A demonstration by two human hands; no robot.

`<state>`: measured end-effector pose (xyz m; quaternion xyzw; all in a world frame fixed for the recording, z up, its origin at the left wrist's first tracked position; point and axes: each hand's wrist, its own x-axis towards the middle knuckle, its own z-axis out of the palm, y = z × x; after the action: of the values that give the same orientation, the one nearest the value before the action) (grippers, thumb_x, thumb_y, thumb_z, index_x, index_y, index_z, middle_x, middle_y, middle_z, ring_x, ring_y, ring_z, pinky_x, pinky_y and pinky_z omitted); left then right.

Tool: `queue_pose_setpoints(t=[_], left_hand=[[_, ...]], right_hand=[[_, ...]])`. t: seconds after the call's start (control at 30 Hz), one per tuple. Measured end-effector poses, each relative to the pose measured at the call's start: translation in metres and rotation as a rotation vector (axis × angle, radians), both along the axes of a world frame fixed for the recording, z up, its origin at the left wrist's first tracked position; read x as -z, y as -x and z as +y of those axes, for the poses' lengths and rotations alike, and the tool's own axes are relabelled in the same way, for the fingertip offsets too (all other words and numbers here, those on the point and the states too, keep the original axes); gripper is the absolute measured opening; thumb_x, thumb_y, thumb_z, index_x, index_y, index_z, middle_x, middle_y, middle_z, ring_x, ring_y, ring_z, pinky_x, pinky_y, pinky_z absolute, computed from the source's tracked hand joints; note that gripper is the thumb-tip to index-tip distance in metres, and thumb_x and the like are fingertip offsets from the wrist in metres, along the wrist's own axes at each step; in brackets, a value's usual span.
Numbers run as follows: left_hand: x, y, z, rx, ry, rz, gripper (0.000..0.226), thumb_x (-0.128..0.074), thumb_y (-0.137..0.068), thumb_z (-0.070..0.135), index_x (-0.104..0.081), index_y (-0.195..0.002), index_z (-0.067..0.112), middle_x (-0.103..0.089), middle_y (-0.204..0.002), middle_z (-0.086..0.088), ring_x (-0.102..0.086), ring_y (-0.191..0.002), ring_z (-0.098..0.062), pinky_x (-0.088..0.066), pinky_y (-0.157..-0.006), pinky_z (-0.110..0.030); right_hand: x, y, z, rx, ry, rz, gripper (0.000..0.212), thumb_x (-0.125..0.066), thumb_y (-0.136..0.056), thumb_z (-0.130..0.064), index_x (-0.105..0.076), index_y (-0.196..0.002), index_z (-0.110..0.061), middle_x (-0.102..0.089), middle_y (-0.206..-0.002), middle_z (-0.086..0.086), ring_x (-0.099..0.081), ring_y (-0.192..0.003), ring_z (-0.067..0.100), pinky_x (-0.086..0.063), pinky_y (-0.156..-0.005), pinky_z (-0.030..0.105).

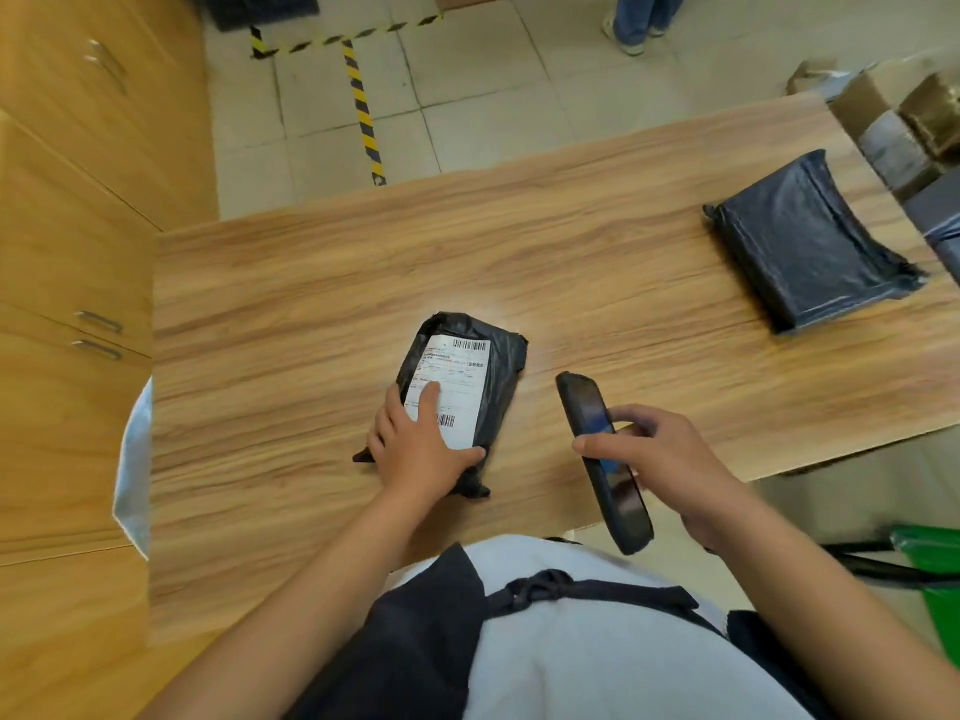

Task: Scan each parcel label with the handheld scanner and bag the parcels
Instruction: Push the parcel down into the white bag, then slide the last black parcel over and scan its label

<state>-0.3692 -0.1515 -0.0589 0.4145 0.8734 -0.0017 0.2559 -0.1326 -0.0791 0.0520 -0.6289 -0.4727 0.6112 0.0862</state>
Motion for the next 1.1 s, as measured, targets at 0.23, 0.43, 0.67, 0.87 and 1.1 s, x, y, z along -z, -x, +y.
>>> queue_pose_setpoints(t=[0.23,0.43,0.67,0.87,1.1], left_hand=[[-0.003,-0.004,0.000,-0.025,0.080,0.063,0.110,-0.078,-0.060,0.062,-0.014,-0.147,0.040,-0.035,-0.144,-0.014,-0.032,-0.133,-0.033,-0.025,-0.110,-0.045],[-0.016,-0.001,-0.039,-0.211,0.055,0.045,0.111,-0.079,-0.055,0.061,-0.014,-0.144,0.044,-0.038,-0.140,-0.013,-0.036,-0.127,-0.033,-0.033,-0.105,-0.046],[-0.039,0.034,-0.109,-0.595,-0.145,-0.011,0.100,-0.077,-0.055,0.056,-0.021,-0.138,0.049,-0.038,-0.130,-0.006,-0.041,-0.114,-0.028,-0.047,-0.091,-0.044],[-0.042,0.110,-0.144,-0.803,-0.324,-0.083,0.096,-0.078,-0.053,0.054,-0.028,-0.135,0.049,-0.042,-0.126,-0.003,-0.048,-0.110,-0.027,-0.053,-0.084,-0.044],[-0.036,0.241,-0.188,-0.943,-0.466,-0.239,0.094,-0.075,-0.049,0.056,-0.036,-0.134,0.048,-0.052,-0.127,-0.004,-0.054,-0.113,-0.031,-0.054,-0.089,-0.054]], right_hand=[[0.014,0.000,0.020,-0.078,0.009,0.076,0.065,-0.091,-0.069,-0.034,-0.064,-0.127,-0.020,-0.067,-0.104,0.016,-0.069,-0.060,-0.001,-0.046,-0.039,0.012],[0.020,0.021,0.031,-0.202,0.056,0.161,0.058,-0.089,-0.071,-0.035,-0.065,-0.123,-0.022,-0.068,-0.106,0.014,-0.072,-0.066,0.008,-0.046,-0.037,0.012],[0.026,0.069,0.025,-0.374,0.108,0.208,0.057,-0.088,-0.072,-0.035,-0.068,-0.123,-0.018,-0.071,-0.098,0.011,-0.069,-0.054,0.009,-0.049,-0.042,0.018],[0.020,0.118,0.003,-0.429,0.067,0.188,0.045,-0.088,-0.071,-0.030,-0.071,-0.112,-0.021,-0.073,-0.084,0.007,-0.069,-0.055,0.009,-0.052,-0.044,0.021],[0.006,0.194,-0.037,-0.402,-0.030,0.092,0.048,-0.089,-0.068,-0.033,-0.071,-0.113,-0.024,-0.075,-0.079,0.002,-0.073,-0.068,0.016,-0.055,-0.065,0.037]])
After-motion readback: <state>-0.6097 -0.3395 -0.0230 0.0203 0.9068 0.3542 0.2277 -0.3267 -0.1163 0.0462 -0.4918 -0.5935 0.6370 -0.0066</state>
